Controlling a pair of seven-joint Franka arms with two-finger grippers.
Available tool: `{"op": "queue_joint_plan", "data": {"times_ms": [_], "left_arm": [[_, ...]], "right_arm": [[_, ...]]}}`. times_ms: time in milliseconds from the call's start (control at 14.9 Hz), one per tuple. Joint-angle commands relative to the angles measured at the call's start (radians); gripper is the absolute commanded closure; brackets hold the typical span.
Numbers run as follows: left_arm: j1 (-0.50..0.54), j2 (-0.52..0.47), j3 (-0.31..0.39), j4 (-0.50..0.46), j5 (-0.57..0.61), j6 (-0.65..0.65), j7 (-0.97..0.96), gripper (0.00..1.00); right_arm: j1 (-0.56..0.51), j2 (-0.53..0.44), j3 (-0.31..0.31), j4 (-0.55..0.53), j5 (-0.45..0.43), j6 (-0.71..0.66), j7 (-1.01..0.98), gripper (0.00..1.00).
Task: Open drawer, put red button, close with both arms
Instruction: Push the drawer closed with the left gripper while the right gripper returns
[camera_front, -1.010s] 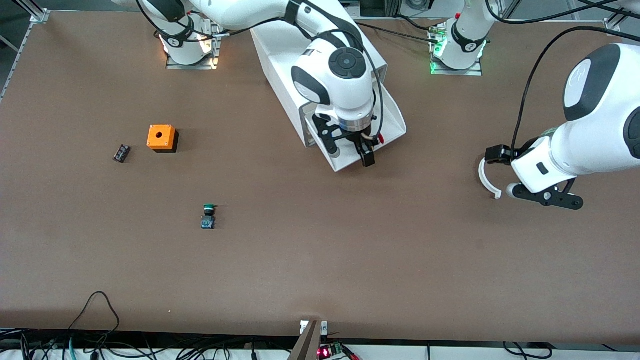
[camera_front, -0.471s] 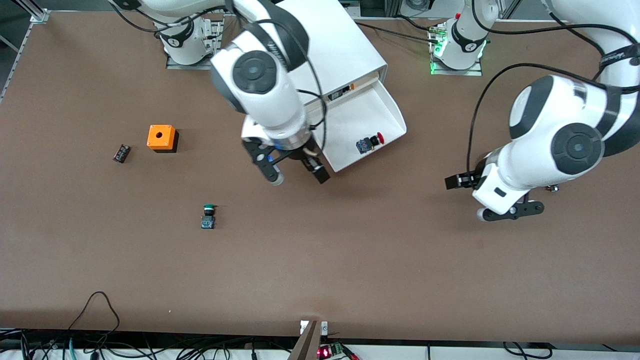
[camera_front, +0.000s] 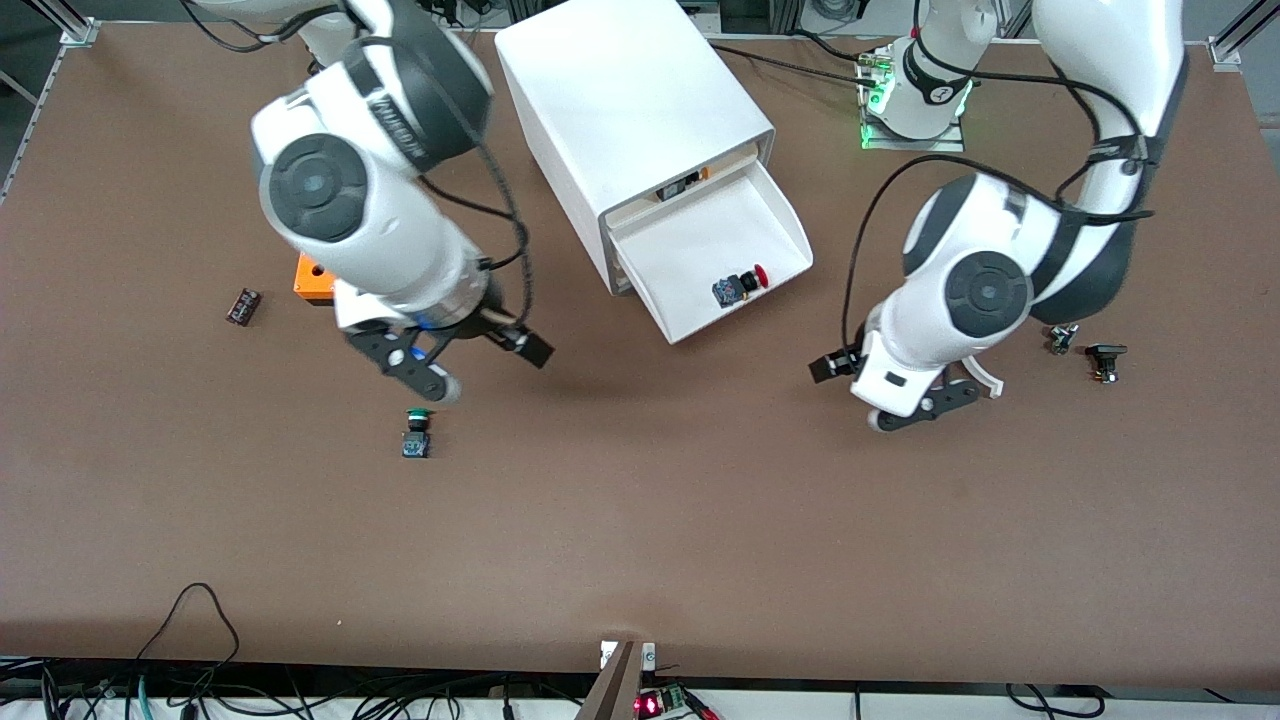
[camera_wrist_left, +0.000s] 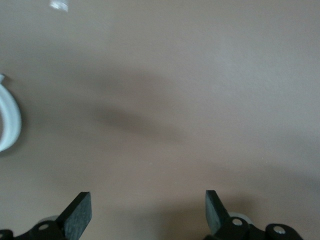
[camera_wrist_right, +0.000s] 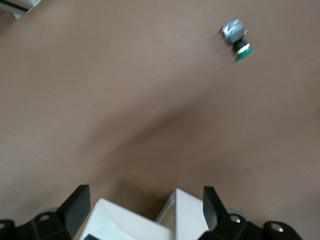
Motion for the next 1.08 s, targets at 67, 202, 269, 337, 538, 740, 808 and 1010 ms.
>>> {"op": "queue_joint_plan", "data": {"times_ms": [67, 202, 269, 337, 538, 740, 808, 1010], "left_arm": [[-0.038, -0.026, -0.001, -0.158, -0.002, 0.211, -0.099, 0.0], [-0.08, -0.026, -0.001, -0.174, -0.002, 0.225, -0.169, 0.0], [-0.098, -0.024, -0.001, -0.187, -0.002, 0.226, -0.184, 0.0], [-0.112, -0.026, -0.001, -0.206, -0.002, 0.243, -0.19, 0.0], [-0.118, -0.042, -0.041, -0.262, -0.002, 0.28, -0.207, 0.0], [-0.111, -0.055, -0.102, -0.279, -0.005, 0.274, -0.258, 0.0], [-0.106, -0.053, -0.128, -0.293, -0.015, 0.274, -0.268, 0.0], [-0.097, -0.055, -0.185, -0.322, -0.018, 0.271, -0.319, 0.0]], "right_arm": [[-0.102, -0.076, 0.01, -0.101, 0.025, -0.003, -0.186, 0.0], [-0.148, -0.102, 0.01, -0.147, 0.025, -0.001, -0.266, 0.0], [-0.176, -0.122, 0.01, -0.178, 0.025, 0.001, -0.33, 0.0], [-0.204, -0.138, 0.01, -0.202, 0.025, -0.001, -0.393, 0.0], [-0.283, -0.193, 0.006, -0.288, 0.024, -0.004, -0.571, 0.0], [-0.319, -0.26, -0.043, -0.365, 0.022, 0.0, -0.729, 0.0], [-0.319, -0.285, -0.063, -0.394, 0.021, 0.005, -0.765, 0.0], [-0.319, -0.368, -0.079, -0.492, -0.001, 0.054, -0.837, 0.0]]}}
